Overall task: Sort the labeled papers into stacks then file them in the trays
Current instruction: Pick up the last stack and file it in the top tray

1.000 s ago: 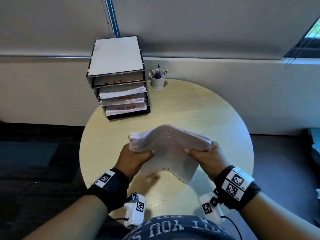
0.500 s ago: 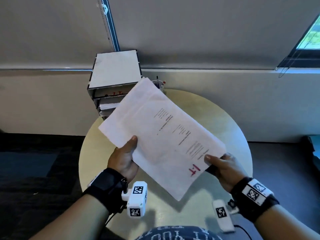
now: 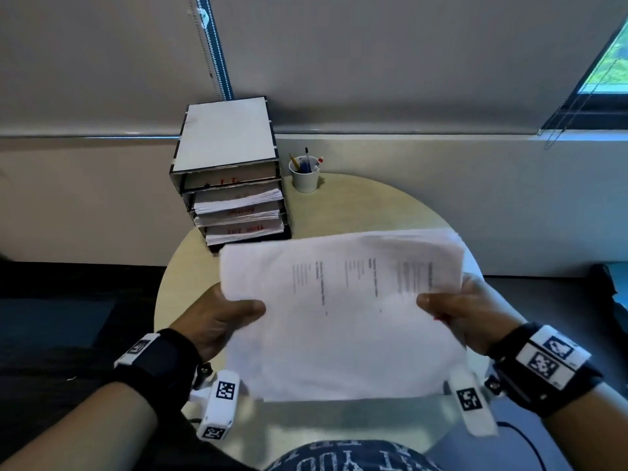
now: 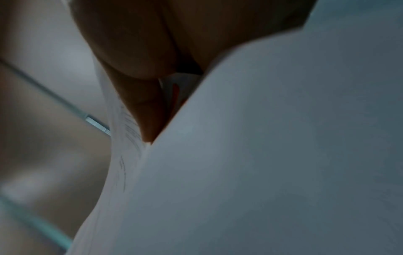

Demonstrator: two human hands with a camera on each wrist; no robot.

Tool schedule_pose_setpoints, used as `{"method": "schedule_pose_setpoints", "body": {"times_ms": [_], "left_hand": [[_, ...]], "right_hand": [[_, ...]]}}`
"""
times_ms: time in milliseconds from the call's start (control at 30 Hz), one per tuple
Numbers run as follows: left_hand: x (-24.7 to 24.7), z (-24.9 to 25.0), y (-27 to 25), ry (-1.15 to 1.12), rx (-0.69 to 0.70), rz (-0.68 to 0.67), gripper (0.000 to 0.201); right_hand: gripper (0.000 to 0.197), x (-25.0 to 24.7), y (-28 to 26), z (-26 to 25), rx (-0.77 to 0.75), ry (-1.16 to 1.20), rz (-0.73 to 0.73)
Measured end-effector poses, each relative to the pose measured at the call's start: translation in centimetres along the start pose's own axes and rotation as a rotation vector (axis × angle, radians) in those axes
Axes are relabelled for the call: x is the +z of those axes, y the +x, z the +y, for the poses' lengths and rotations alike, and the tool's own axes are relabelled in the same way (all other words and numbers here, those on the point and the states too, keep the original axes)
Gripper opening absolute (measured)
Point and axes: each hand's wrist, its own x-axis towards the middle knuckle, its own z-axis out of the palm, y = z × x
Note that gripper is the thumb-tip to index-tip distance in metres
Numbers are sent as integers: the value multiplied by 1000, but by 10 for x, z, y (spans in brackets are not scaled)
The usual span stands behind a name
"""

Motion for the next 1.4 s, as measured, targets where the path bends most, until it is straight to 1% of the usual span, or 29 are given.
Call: {"method": "schedule_pose_setpoints", "body": {"times_ms": [67, 133, 167, 200, 267, 333, 467, 533, 600, 667, 700, 767, 833, 867, 900, 933, 967, 1000, 1033, 1067, 1100, 1133, 1167, 1200, 1233, 1267, 1300, 1333, 1400], "left_hand": [[2, -2, -2, 88, 48, 41, 56], [-2, -6, -4, 173, 159, 122, 63], [-5, -8, -5, 190, 208, 140, 59], [-7, -11, -7, 218, 255, 133, 53], [-8, -19, -14, 289, 313, 78, 44], [-13, -36, -20, 341, 282, 90, 41], [-36, -85, -22, 398, 67, 178, 43], [-39, -97, -22, 400, -4, 200, 44], [-37, -100, -20, 394, -11, 211, 47], [-30, -94, -17, 408, 5, 238, 55], [-26, -87, -16, 435, 25, 249, 52], [-12, -66, -13, 502, 116, 199, 32], [8, -38, -13, 641, 312, 40, 15], [16, -24, -12, 750, 433, -56, 10], [25, -11, -11, 871, 573, -134, 10], [30, 0, -7, 983, 690, -163, 11], [37, 14, -4, 1043, 768, -125, 8], [40, 25, 1, 1063, 819, -3, 4], [38, 32, 7, 1052, 858, 194, 13], [38, 38, 9, 977, 855, 406, 29], [33, 39, 13, 824, 790, 536, 46], [30, 39, 14, 615, 677, 527, 59], [31, 38, 12, 397, 548, 414, 65], [34, 32, 9, 242, 421, 261, 64], [39, 28, 5, 189, 325, 127, 58], [46, 25, 1, 201, 264, 56, 50], [55, 22, -3, 256, 268, 49, 36], [63, 18, -5, 291, 311, 99, 23], [75, 6, -6, 267, 395, 217, 15]], "right_hand": [[26, 3, -1, 7, 7, -62, 11], [19, 3, -4, 13, -54, -143, 77], [18, 3, -7, 16, -103, -172, 101], [22, 2, -10, 20, -147, -194, 112], [31, 3, -18, 30, -176, -214, 98], [34, 3, -22, 44, -129, -238, 73], [31, 0, -19, 77, -12, -452, 42], [31, -1, -17, 84, 30, -495, 43], [32, -2, -16, 81, 23, -575, 45], [28, -4, -13, 70, -45, -782, 7], [24, -5, -11, 62, -78, -918, -32], [17, 1, -6, 48, -125, -1199, -134], [10, 16, -1, 39, -181, -1391, -239], [9, 26, 1, 38, -204, -1413, -273], [8, 36, 3, 36, -235, -1392, -286], [4, 44, 6, 35, -245, -1341, -273], [5, 50, 9, 32, -235, -1251, -240], [7, 52, 12, 29, -195, -1133, -199], [9, 52, 15, 26, -163, -999, -154], [14, 51, 17, 21, -136, -875, -109], [21, 48, 17, 16, -123, -752, -79], [28, 44, 16, 10, -108, -630, -56], [31, 43, 15, 4, -97, -512, -48], [29, 42, 14, -1, -90, -404, -53], [22, 46, 12, -5, -103, -310, -71], [17, 50, 11, -7, -119, -253, -66], [18, 56, 10, -7, -144, -227, -47], [22, 61, 9, -3, -165, -209, -14], [22, 68, 7, 8, -199, -144, 64]]}}
